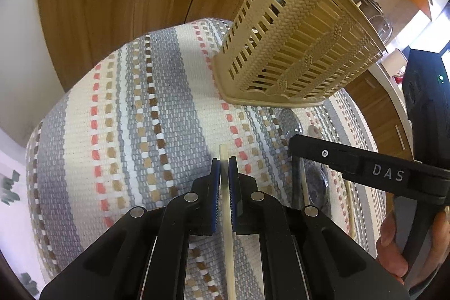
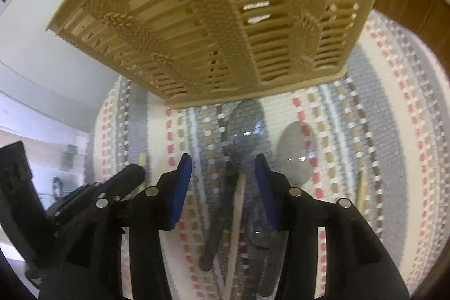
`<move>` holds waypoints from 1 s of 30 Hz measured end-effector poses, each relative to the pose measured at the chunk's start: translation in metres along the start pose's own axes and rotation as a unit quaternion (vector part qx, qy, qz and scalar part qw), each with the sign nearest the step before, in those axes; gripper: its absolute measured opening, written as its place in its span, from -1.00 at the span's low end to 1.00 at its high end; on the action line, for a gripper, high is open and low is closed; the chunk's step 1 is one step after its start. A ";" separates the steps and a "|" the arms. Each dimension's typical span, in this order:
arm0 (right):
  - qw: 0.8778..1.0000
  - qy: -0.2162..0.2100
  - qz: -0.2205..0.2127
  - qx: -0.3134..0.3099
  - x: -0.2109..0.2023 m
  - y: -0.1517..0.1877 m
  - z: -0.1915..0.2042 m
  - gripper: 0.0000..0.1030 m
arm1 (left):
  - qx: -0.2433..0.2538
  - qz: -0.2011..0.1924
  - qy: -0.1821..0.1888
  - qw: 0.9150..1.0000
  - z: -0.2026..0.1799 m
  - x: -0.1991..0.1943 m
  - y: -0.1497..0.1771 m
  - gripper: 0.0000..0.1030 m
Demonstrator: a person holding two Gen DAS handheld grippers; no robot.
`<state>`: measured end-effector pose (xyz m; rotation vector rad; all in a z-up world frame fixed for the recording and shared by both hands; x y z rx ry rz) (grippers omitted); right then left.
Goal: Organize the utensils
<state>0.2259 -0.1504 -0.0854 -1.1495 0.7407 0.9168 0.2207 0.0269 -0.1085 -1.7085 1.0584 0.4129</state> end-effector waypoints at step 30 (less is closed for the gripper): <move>0.999 0.043 0.008 -0.028 -0.037 0.006 -0.056 -0.42 | -0.016 0.023 0.010 1.000 -0.001 0.010 0.006 -0.87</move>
Point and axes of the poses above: each gripper's, at about its wrist camera, not at the fingertips, and x roughly the way its jaws point, z to its left, y to its underside, the point moved 8 cm from there along x, roughly the way its jaws point, and after that the axes turned 8 degrees about -z, right-handed, at the moved point
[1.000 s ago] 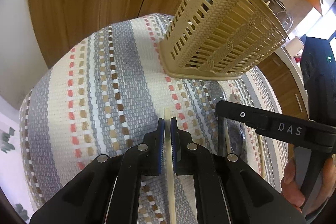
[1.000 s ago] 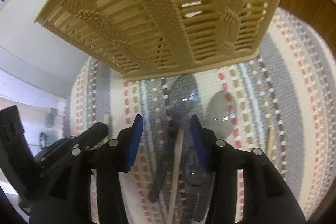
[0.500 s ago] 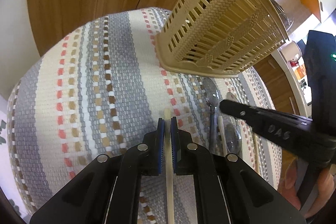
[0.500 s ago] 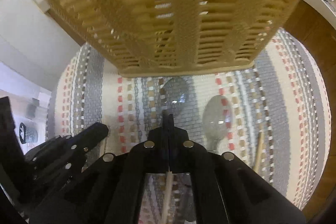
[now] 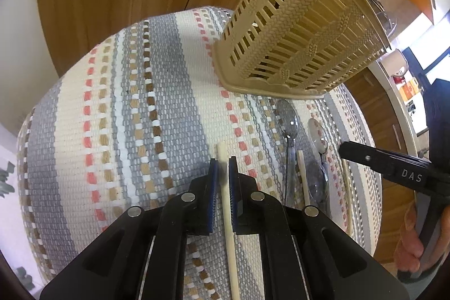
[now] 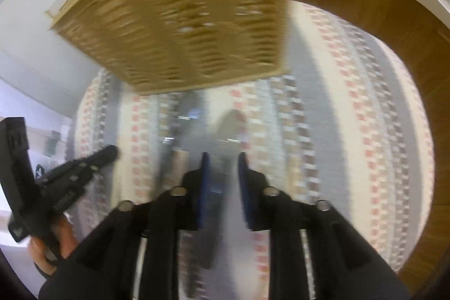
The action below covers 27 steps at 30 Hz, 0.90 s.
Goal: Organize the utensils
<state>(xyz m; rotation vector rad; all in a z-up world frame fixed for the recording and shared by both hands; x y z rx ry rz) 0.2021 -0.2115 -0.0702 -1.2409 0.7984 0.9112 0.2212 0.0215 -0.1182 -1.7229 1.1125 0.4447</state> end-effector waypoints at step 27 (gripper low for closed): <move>0.992 0.061 0.054 -0.099 0.006 0.038 -0.020 -0.92 | 0.068 0.017 -0.056 0.996 -0.038 0.016 -0.002 -1.00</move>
Point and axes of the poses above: each gripper's, at about its wrist camera, not at the fingertips, and x roughly the way its jaws point, z to its left, y to its underside, the point moved 8 cm from there along x, roughly the way its jaws point, and after that the axes turned 8 degrees about -z, right-handed, at the moved point
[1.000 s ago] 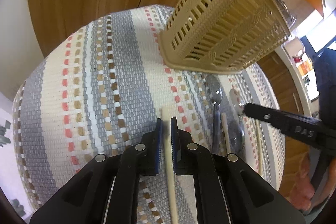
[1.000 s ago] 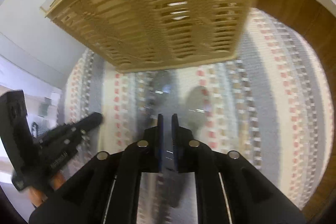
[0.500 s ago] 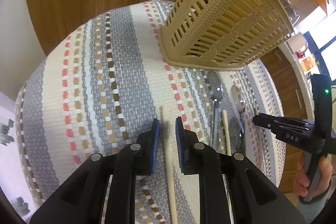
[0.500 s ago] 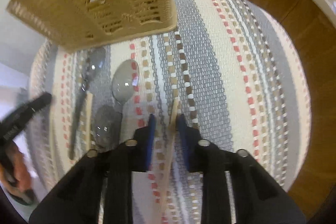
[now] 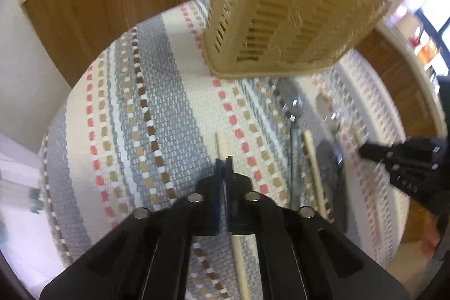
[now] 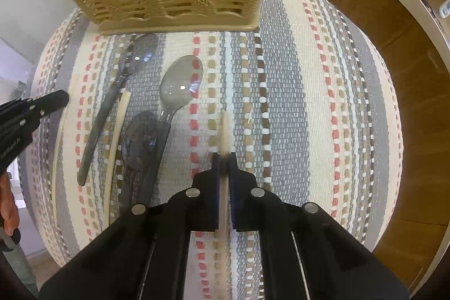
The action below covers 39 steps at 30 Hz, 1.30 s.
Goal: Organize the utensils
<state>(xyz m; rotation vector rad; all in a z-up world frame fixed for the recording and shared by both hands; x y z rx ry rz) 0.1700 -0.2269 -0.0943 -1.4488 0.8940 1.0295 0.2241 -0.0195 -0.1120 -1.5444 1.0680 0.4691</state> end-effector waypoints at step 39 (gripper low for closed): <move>0.980 -0.091 -0.178 0.014 -0.084 0.004 -0.017 -0.92 | 0.028 -0.008 -0.033 0.999 -0.028 -0.003 0.009 -1.00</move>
Point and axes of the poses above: each gripper's, at about its wrist camera, not at the fingertips, and x roughly the way its jaws point, z to its left, y to its underside, the point moved 8 cm from there along x, roughly the way its jaws point, and after that the axes turned 8 degrees about -z, right-handed, at the moved point
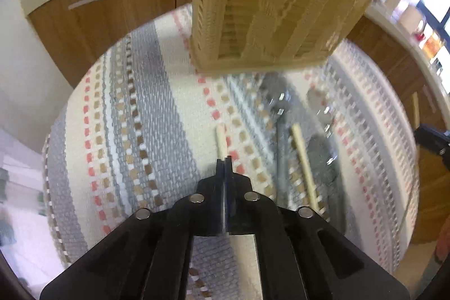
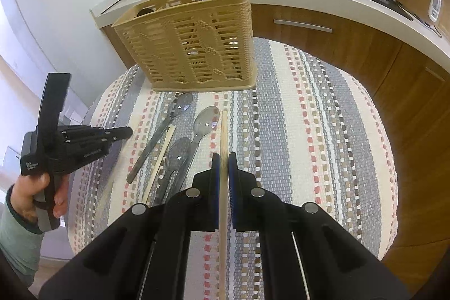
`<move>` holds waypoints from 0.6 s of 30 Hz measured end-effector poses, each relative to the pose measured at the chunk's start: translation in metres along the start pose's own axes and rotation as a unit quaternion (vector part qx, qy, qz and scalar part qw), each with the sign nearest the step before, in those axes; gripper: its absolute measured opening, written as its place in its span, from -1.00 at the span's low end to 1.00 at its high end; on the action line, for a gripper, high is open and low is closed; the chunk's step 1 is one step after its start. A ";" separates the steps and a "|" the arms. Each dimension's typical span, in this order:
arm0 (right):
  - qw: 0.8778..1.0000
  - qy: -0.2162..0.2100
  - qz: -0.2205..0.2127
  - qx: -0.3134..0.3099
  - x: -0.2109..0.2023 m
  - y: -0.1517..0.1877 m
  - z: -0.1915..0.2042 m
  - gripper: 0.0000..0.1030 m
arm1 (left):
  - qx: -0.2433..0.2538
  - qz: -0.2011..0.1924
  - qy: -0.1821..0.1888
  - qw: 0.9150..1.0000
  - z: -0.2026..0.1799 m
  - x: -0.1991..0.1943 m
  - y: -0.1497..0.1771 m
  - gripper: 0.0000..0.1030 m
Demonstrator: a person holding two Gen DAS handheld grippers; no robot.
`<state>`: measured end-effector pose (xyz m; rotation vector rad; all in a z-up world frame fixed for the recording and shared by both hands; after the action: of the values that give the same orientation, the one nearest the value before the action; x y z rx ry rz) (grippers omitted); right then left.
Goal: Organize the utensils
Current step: 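Lift the chopstick with the right gripper while the left gripper lifts its chopstick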
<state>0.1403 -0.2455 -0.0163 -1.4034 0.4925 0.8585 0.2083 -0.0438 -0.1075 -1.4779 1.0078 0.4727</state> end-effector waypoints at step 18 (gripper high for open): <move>1.000 -0.017 -0.011 0.000 -0.009 -0.006 0.004 -0.92 | 0.000 0.047 0.015 0.999 -0.019 -0.001 0.016 -0.70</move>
<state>0.1383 -0.2430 -0.0055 -1.3894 0.4507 0.8640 0.1904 -0.0595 -0.1125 -1.4457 1.1042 0.5180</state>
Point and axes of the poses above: each gripper's, at about its wrist camera, not at the fingertips, and x roughly the way its jaws point, z to its left, y to its underside, the point moved 8 cm from there along x, roughly the way its jaws point, and after that the axes turned 8 degrees about -z, right-handed, at the moved point
